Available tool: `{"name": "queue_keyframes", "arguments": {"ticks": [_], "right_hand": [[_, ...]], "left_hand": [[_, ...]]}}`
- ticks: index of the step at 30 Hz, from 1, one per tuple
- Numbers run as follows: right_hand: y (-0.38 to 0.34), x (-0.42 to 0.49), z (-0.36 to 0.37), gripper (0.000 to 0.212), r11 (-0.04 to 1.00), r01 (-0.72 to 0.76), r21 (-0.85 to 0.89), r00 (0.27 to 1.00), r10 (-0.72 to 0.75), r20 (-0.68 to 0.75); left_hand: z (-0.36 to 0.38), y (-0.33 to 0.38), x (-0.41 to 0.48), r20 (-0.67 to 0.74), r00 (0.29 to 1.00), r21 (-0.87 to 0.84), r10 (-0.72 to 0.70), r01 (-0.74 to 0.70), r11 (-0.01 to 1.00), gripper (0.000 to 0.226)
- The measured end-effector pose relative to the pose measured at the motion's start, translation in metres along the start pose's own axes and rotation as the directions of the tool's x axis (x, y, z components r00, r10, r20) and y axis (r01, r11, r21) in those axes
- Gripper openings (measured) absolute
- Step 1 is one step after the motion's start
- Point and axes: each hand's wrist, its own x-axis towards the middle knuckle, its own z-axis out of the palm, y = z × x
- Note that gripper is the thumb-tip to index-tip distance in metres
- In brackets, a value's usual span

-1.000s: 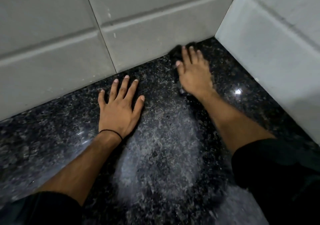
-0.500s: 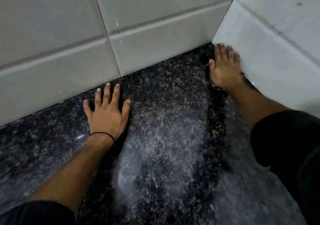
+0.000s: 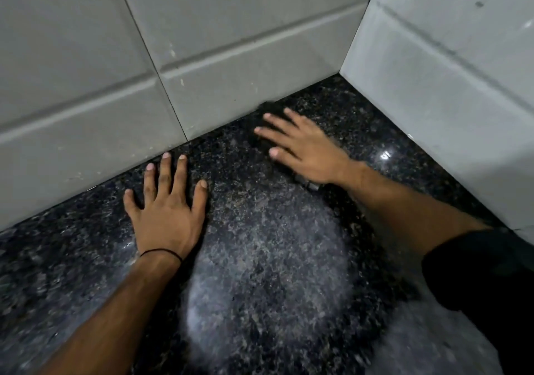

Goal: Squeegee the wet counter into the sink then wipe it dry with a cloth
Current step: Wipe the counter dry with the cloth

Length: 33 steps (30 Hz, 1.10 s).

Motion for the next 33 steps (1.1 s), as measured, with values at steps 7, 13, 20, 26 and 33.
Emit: {"name": "queue_keyframes", "arguments": {"ticks": [7,13,20,26,33], "right_hand": [[0.051,0.037,-0.011,0.064,0.661,-0.745,0.089,0.653,0.750,-0.102],[-0.121,0.036,0.016,0.061,0.863,-0.502,0.065,0.860,0.506,-0.074],[-0.163,-0.015,0.021,0.058,0.963,0.268,0.002,0.962,-0.268,0.059],[-0.083,0.020,0.006,0.059,0.773,-0.632,0.062,0.763,0.634,-0.127],[-0.234,0.061,0.030,0.062,0.828,-0.554,0.084,0.827,0.559,-0.054]], "left_hand": [[0.001,0.001,0.001,-0.035,0.999,-0.002,0.000,0.000,1.000,0.065],[-0.015,0.005,0.000,-0.028,0.998,-0.164,-0.052,0.047,0.985,0.059],[-0.067,-0.058,-0.040,-0.228,0.935,-0.410,-0.272,0.161,0.898,0.049],[-0.057,-0.119,-0.074,-0.018,0.966,0.000,-0.258,0.258,0.966,0.056],[-0.051,-0.124,-0.073,-0.070,0.964,-0.035,-0.257,0.256,0.966,0.050]]}}
